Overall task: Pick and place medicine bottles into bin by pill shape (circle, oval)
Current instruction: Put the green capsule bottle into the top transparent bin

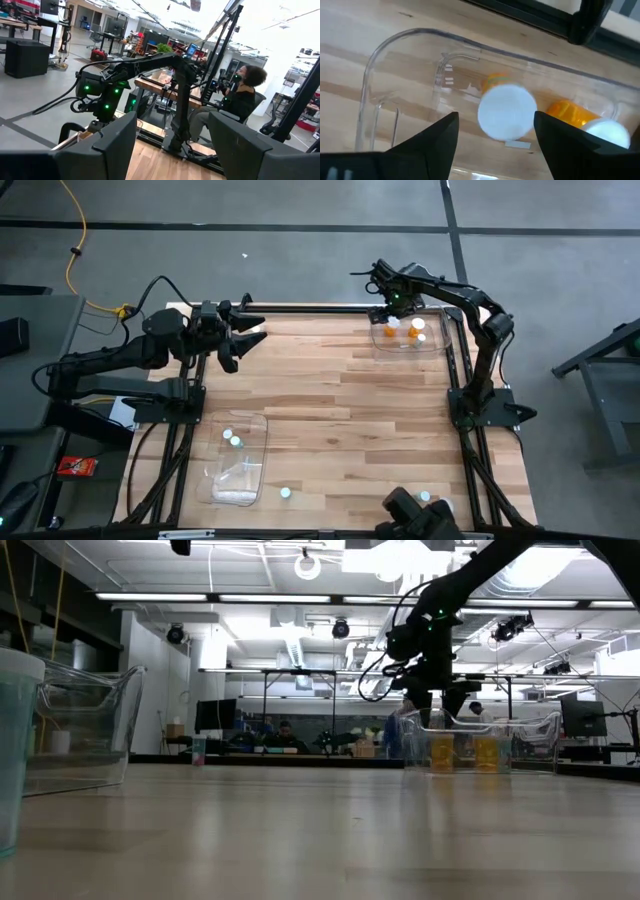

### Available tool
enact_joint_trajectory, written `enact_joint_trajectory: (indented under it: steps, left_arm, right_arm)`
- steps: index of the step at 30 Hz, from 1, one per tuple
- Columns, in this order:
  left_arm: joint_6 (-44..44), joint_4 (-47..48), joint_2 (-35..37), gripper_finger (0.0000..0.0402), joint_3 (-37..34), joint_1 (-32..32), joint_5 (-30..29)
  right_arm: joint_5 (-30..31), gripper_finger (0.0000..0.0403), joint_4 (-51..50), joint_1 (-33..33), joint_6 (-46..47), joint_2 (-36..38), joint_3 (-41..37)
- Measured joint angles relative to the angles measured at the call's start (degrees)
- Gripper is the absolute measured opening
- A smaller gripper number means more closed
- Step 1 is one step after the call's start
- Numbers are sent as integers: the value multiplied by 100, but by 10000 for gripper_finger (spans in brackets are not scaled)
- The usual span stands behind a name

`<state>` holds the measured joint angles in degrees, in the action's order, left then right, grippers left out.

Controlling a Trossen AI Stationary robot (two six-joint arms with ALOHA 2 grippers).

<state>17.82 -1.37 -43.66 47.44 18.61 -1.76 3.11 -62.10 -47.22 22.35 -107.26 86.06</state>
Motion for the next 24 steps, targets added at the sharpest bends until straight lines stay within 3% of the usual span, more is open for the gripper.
enact_joint_trajectory:
  steps: [6,9,12,18,24]
  left_arm:
    - [0,3,0,236,0,0,-22]
    - [8,26,0,236,0,0,-20]
    - [14,29,0,236,0,0,4]
    - [9,28,0,236,0,0,-26]
    - [4,28,0,236,0,0,-37]
  right_arm:
    - [153,252,-15,76,-669,641,-8]
    - [332,252,377,325,-1010,1369,-371]
    - [-5,252,1341,682,-1014,2375,-1391]
    - [-974,252,3716,1868,360,4691,-3721]
    - [-599,252,5520,3197,973,6276,-4737]
